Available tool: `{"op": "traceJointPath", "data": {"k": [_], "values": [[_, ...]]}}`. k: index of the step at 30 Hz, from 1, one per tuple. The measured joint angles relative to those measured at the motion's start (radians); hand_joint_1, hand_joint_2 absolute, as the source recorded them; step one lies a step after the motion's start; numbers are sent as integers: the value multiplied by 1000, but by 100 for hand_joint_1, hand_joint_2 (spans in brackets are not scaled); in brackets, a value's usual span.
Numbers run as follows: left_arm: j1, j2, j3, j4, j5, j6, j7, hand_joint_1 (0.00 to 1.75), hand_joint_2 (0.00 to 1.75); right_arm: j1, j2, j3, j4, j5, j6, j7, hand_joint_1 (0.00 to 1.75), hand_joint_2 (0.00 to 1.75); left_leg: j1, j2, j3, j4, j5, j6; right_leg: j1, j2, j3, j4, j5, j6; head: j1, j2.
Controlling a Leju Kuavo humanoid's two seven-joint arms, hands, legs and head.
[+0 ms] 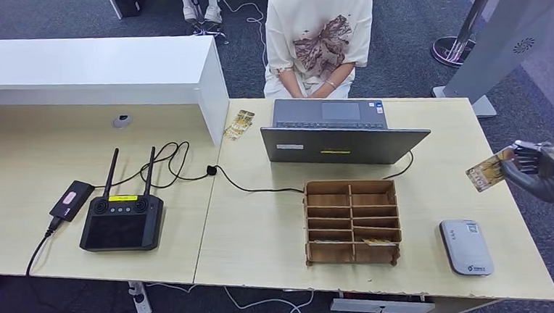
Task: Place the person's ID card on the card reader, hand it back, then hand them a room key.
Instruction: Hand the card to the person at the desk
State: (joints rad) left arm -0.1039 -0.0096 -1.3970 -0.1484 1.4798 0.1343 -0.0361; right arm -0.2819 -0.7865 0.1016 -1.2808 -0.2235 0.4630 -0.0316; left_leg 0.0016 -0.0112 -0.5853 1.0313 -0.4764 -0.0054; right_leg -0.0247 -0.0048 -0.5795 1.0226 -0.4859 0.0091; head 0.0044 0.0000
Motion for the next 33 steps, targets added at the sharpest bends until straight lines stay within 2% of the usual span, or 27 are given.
{"op": "traceJointPath", "data": {"k": [8, 16, 24, 27, 33], "values": [[-3, -1, 0, 0, 0, 0, -1, 0, 0, -90, -4, 52, -30, -12, 4, 7, 175, 175, 0, 0, -1, 0, 0, 0, 0, 0, 0, 0, 0, 0, 0, 0], [-7, -1, 0, 0, -1, 0, -1, 0, 0, -255, 13, 174, -11, -8, -5, 11, 175, 175, 0, -1, 0, 0, 1, 1, 0, -1, 0, 0, 0, 0, 0, 0], [-7, -1, 0, 0, -1, 0, -1, 0, 0, -300, 25, 223, 5, -7, -13, 16, 175, 175, 0, -1, -2, 0, 1, 1, 0, -2, 0, 0, 0, 0, 0, 0], [-8, -2, 0, 0, -1, 0, 1, 0, 0, -337, 48, 242, 14, 41, -71, 32, 175, 175, 0, 0, -1, 0, 1, 1, 0, -1, 0, 0, 0, 0, 0, 0], [-9, -6, 0, 0, -4, 1, 5, 0, 0, -445, 143, 300, 71, 138, -165, 64, 175, 175, 0, 0, -1, 0, 3, 1, 0, 0, 0, 1, 1, 0, 0, 0]]}}
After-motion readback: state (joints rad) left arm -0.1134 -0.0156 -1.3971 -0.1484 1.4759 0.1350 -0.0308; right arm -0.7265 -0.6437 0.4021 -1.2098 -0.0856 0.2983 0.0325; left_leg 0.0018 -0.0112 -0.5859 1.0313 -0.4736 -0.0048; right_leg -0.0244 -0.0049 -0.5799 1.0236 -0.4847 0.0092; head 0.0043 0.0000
